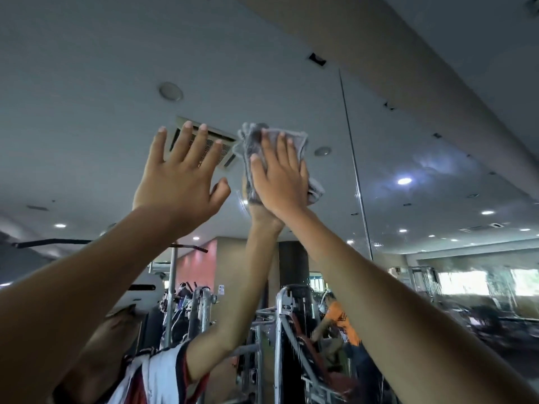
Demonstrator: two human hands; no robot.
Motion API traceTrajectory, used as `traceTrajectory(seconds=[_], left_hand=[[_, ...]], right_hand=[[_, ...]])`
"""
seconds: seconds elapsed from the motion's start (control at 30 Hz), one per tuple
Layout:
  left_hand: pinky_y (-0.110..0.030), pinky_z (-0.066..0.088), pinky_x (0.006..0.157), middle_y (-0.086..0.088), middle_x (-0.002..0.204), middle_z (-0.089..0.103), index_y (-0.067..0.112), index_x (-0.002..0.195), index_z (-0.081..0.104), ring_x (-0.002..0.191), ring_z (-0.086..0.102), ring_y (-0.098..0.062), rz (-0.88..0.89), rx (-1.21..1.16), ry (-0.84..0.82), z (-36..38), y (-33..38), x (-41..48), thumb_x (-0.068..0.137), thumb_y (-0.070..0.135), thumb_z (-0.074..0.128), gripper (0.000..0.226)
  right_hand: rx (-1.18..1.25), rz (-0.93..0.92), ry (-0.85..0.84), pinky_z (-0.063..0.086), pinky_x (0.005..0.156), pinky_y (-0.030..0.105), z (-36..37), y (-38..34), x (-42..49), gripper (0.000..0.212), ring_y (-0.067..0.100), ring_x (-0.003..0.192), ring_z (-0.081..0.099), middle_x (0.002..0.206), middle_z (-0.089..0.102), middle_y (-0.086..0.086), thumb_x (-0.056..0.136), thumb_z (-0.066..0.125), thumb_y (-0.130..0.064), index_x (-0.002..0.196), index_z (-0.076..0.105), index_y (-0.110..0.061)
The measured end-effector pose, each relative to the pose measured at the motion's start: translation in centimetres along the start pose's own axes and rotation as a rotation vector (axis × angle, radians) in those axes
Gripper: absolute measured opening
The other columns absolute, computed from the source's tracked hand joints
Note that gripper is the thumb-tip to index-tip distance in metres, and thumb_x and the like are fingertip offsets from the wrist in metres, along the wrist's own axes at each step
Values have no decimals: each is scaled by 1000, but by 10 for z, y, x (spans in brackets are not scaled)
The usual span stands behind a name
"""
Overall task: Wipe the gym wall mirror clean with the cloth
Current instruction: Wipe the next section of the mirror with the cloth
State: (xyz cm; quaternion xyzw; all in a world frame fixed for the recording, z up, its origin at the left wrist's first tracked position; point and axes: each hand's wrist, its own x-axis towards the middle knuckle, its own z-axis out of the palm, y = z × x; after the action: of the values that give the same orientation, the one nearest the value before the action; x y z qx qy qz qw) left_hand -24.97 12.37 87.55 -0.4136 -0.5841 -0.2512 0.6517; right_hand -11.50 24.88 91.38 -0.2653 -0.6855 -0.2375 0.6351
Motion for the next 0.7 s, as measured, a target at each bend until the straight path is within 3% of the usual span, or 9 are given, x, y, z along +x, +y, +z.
traceTrajectory(seconds=[0.17,0.23,0.33,0.4,0.53,0.7], left_hand=[[-50,-7,122,-10,168,-1,19,160,4,155,-6,-26,-10,3,-16,0,2,-2,90,56,-5,80],[-52,-6,122,-11,168,0,18,160,5,155,-4,-28,-14,9,-14,0,5,-6,90,56,-3,80],[-53,-5,121,-13,167,3,16,160,8,155,-1,-30,-12,15,-17,1,7,-10,90,57,-3,82],[-52,-6,122,-13,167,2,17,160,6,155,-3,-29,-8,9,-20,0,7,-9,90,58,-5,82],[-50,-5,122,-11,168,4,18,160,8,155,-3,-27,-7,-16,-15,-2,6,-12,90,56,-4,81],[-49,-6,123,-10,168,0,19,160,3,155,-7,-26,-4,-25,-21,-1,5,-13,96,52,-1,72]], right_hand=[[20,-201,-47,-12,119,35,-1,39,-72,56,5,149,-16,161,-11,-15,96,3,-57,150,-7,-44],[2,-96,-47,-10,121,38,-2,62,-71,57,6,149,-15,163,-10,-13,95,2,-58,150,-6,-43],[-3,235,1,2,124,46,-3,64,-26,59,16,154,-2,168,2,-1,103,15,-50,159,3,-33],[29,302,9,3,124,47,-5,42,3,58,20,154,1,168,5,3,105,20,-45,160,8,-29],[12,72,-7,-4,124,45,0,1,-1,58,18,154,-6,168,-3,1,106,17,-48,159,-1,-32],[17,-217,-55,-11,121,40,3,19,-84,57,10,151,-15,165,-12,-9,99,-1,-59,152,-9,-40]])
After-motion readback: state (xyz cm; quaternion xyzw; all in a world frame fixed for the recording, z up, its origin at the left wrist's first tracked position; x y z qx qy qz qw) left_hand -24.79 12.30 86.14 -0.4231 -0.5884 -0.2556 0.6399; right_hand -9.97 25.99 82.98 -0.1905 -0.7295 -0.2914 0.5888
